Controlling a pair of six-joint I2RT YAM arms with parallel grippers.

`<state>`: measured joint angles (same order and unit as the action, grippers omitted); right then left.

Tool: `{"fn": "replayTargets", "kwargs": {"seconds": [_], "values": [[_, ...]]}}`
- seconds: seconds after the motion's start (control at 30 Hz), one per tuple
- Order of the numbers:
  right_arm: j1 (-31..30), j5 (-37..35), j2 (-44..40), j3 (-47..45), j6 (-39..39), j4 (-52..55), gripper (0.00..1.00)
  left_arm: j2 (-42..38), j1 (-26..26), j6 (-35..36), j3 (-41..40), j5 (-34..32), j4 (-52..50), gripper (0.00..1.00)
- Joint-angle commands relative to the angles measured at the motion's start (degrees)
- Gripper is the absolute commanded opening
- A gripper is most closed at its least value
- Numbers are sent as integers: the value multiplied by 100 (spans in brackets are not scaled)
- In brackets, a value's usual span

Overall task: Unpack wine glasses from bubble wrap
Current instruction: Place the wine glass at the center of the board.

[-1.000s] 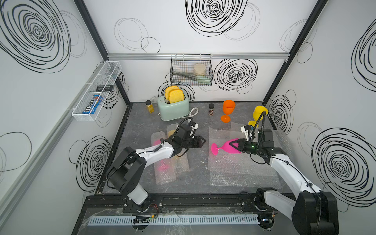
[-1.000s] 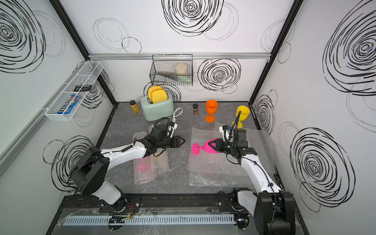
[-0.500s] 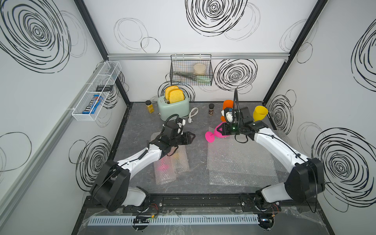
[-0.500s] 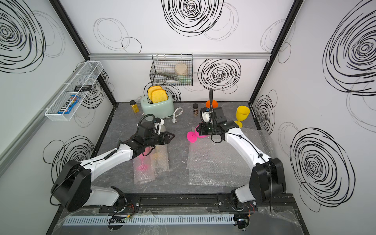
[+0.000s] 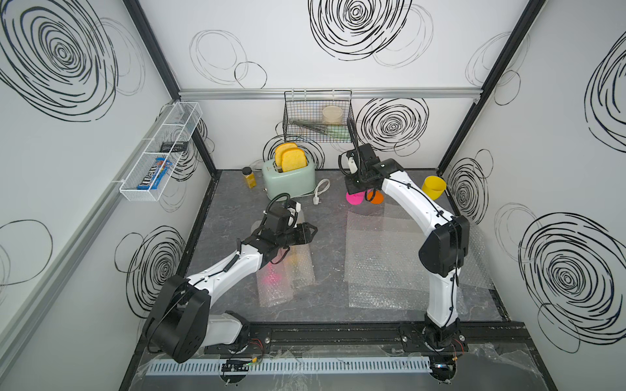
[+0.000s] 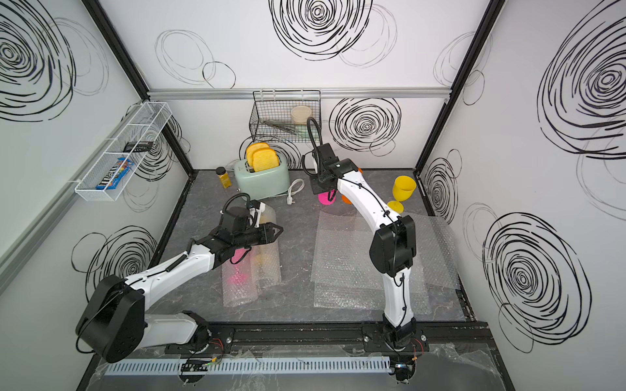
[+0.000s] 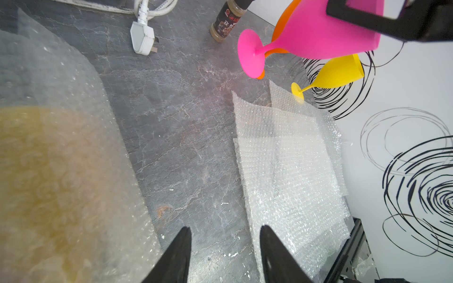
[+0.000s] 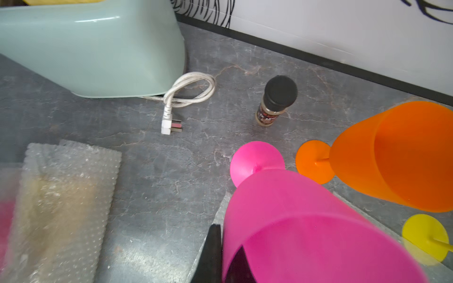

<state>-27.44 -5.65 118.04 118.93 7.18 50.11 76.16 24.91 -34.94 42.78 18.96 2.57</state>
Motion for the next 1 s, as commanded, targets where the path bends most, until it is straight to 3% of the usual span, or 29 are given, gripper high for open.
{"fn": "replayTargets", "kwargs": {"seconds": [0.0, 0.37, 0.67, 0.97], "values": [[175, 10, 178, 326, -249, 739, 0, -88, -51, 14, -73, 37, 131, 50], [441, 42, 748, 878, -476, 1190, 0, -66, -57, -75, -156, 126, 249, 50], [826, 1092, 726, 586, -584, 710, 1, -36, -35, -119, -174, 134, 288, 50], [966, 1339, 967, 608, -596, 765, 7, 12, 8, -128, -174, 99, 321, 50]]}}
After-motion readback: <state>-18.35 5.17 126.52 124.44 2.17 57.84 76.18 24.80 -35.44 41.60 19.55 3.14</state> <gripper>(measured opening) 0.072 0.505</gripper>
